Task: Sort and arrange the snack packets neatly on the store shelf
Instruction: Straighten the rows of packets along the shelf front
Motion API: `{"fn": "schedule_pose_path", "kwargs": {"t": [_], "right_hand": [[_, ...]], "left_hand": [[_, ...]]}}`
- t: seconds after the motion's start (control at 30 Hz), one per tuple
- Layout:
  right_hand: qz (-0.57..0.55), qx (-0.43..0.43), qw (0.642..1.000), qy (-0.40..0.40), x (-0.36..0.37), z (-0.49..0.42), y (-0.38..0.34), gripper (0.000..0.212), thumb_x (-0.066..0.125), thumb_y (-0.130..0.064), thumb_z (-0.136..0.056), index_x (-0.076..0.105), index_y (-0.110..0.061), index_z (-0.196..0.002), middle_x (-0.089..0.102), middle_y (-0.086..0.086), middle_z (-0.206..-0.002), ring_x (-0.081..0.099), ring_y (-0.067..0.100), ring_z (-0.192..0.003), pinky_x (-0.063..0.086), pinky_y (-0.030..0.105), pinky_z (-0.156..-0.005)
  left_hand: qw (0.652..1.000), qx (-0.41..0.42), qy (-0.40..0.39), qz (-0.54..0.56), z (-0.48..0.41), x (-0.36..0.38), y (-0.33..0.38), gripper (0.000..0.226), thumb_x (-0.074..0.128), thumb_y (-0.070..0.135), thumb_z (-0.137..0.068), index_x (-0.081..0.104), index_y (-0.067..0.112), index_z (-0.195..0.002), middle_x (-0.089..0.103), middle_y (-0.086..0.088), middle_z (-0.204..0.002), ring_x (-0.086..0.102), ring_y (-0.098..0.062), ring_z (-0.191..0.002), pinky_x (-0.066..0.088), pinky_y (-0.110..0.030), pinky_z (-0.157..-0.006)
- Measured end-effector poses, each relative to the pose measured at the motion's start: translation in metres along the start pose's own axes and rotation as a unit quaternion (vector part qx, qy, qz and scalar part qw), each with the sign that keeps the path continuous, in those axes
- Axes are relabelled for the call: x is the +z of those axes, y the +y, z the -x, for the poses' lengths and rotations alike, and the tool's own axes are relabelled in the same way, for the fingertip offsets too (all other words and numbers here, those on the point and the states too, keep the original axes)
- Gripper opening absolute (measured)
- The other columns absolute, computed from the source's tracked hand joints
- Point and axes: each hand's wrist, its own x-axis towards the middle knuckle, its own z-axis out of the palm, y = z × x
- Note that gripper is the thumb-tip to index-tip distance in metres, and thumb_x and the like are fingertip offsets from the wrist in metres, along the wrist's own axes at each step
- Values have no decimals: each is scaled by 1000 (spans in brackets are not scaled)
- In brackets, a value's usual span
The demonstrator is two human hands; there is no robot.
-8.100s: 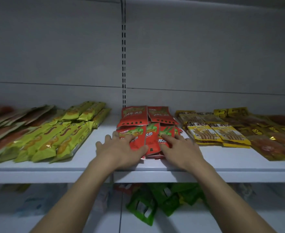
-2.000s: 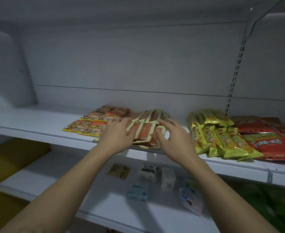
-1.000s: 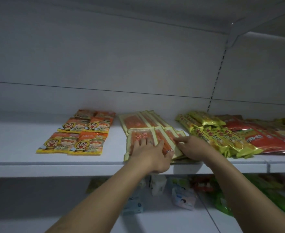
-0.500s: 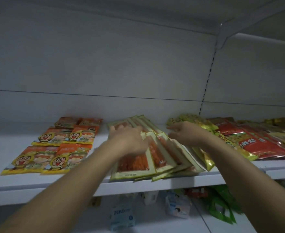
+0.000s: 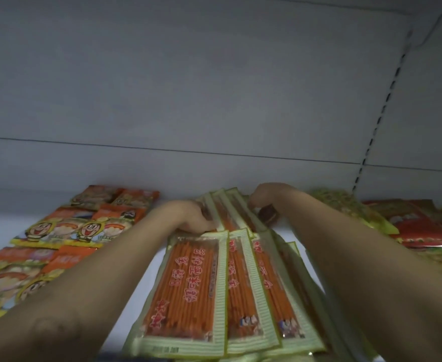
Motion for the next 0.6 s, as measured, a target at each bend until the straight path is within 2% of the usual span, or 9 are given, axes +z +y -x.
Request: {"fn": "schedule_pose_path", "kwargs": {"t": [0.07, 0.13, 0.2, 0.27, 0.37, 0.47, 0.6], "right_hand": [[-5, -2, 1000, -12, 1, -10, 3, 16, 51, -15, -97, 59, -1, -96, 61, 13, -79, 65, 31, -79, 52, 38, -83], [29, -3, 999, -16, -3, -15, 6, 23, 52, -18, -98, 54, -4, -79, 54, 12, -71, 52, 25, -64, 44, 35, -72], [64, 2, 998, -14, -8, -16, 8, 29, 52, -17, -97, 51, -4, -71, 49, 13, -63, 44, 22, -54, 39, 31, -60], [97, 2, 995, -8, -10, -15, 9, 31, 52, -12, -95, 51, -3, -65, 49, 14, -57, 43, 23, -49, 36, 27, -52], [128, -4, 992, -9, -16, -10, 14, 26, 54, -11, -95, 53, -5, -70, 50, 11, -62, 44, 21, -52, 38, 30, -53], [150, -11, 989, 10, -21, -8, 24, 9, 58, -12, -96, 55, -3, -93, 53, 13, -78, 47, 21, -60, 43, 31, -61], [166, -45, 979, 105, -26, 1, 34, 9, 58, -10, -93, 56, -4, -87, 57, 10, -74, 53, 21, -55, 44, 27, -47]], "left_hand": [[1000, 7, -6, 0, -3, 1, 0, 74, 45, 65, -94, 36, 20, -153, 40, -5, -156, 42, -24, -139, 32, -28, -110], [1000, 20, -4, 8, -5, 1, 0, 70, 47, 62, -94, 38, 23, -151, 43, -2, -154, 44, -23, -137, 33, -29, -112], [999, 32, 6, 15, -6, 1, 0, 65, 48, 60, -95, 41, 25, -149, 46, 0, -151, 47, -21, -134, 35, -29, -111], [999, 40, 10, 19, -7, 0, 1, 63, 48, 59, -95, 43, 26, -148, 48, 0, -150, 49, -20, -132, 36, -30, -111], [998, 53, 4, 24, -10, 0, 6, 62, 49, 58, -95, 44, 25, -147, 48, 0, -150, 48, -20, -132, 35, -31, -112], [998, 59, -3, 18, -15, 1, 15, 58, 49, 57, -96, 47, 26, -144, 53, 0, -145, 52, -20, -128, 38, -28, -107], [998, 68, 5, 7, -18, 1, 27, 59, 47, 57, -96, 45, 25, -145, 52, -2, -146, 51, -21, -129, 38, -33, -110]]}}
